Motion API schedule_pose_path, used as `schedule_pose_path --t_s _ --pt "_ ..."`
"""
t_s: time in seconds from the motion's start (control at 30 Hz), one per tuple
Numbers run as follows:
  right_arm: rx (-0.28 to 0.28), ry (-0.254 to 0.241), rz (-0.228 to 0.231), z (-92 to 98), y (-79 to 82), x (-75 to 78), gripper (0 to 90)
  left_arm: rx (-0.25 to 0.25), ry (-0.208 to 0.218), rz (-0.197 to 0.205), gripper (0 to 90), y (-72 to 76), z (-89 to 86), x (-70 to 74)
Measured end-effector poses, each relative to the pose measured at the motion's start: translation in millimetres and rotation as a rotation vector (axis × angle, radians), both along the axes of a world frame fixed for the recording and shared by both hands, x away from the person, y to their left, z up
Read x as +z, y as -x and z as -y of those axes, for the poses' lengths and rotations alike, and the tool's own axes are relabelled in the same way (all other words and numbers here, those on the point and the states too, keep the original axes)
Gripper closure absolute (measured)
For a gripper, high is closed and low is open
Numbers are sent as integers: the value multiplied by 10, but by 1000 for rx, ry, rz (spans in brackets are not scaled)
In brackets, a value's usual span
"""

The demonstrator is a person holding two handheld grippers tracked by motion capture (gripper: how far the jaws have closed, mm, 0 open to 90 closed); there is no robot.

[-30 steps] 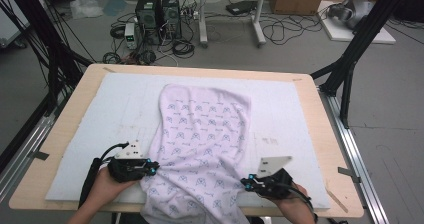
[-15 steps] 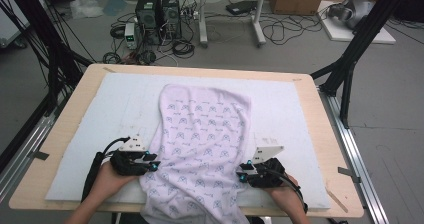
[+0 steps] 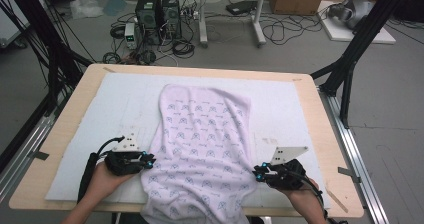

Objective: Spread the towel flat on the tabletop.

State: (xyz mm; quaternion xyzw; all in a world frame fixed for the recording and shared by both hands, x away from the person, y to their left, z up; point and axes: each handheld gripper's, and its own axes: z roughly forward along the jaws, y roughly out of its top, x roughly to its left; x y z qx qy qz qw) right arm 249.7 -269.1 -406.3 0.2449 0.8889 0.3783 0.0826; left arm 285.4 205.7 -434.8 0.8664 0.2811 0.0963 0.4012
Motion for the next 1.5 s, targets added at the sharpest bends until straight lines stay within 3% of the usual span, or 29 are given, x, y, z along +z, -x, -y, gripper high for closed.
schedule_pose_path --t_s 0.13,0.2,0.23,0.3,0.33,0.37,0.4,0.47,0.53,0.6,0.67,0.77,0.83,0.87,0.9,0.97,1.07,1.13,1.23,1.3,1.33,1.37,1.43,1.47,1.5 --pt "-26 -3 5 -41 -153 -75 660 51 -10 10 562 -59 59 13" --pt "-46 -19 -14 -76 -262 -141 603 59 -22 1 550 -109 98 -6" --pt "-51 -16 -19 -104 -315 -174 593 56 -34 -16 571 -136 124 -31" --pt "-50 -7 -39 -176 -409 -257 591 46 -49 9 682 -146 153 -51" --pt "-42 12 -59 -222 -442 -297 657 39 -54 5 790 -157 158 -42" --pt "-31 28 -47 -260 -453 -323 763 26 -67 8 859 -167 158 -32" --pt "-11 33 -39 -275 -464 -314 851 24 -68 9 869 -174 160 -26" --pt "-14 57 -53 -302 -521 -275 897 39 -67 32 878 -197 143 -11" --pt "-55 91 11 -306 -562 -176 897 81 -48 55 879 -247 109 29" --pt "-90 74 34 -277 -646 -67 898 121 -31 85 880 -331 95 106" --pt "-113 96 62 -270 -747 11 898 149 -20 113 880 -418 117 184" --pt "-148 101 58 -255 -902 41 898 174 0 117 879 -544 181 234" --pt "-151 43 18 -218 -972 17 895 156 -20 89 873 -603 238 206" --pt "-124 8 -1 -222 -966 6 891 155 -28 77 843 -603 248 189" --pt "-85 -2 2 -257 -911 4 856 146 -24 69 761 -595 242 185" --pt "-44 7 27 -309 -776 11 807 118 -5 68 683 -530 205 190" --pt "20 -26 29 -321 -516 -16 688 92 11 69 568 -365 94 198" --pt "49 -44 0 -297 -360 -82 603 85 9 45 516 -264 11 150" --pt "72 -75 -28 -249 -174 -178 545 86 -10 11 469 -174 -75 24" --pt "67 -49 -34 -266 -140 -245 528 63 -23 -25 522 -162 -73 -63" --pt "61 -22 -33 -289 -151 -278 542 64 -23 0 568 -138 -56 -80" --pt "54 1 -44 -318 -173 -314 604 44 -16 0 619 -133 -48 -77" --pt "57 17 -26 -352 -205 -337 797 11 -19 -6 812 -125 -2 -68" --pt "57 12 -46 -362 -240 -331 871 8 -32 7 851 -118 24 -62" --pt "70 26 -55 -372 -274 -320 876 9 -39 8 859 -119 36 -50"
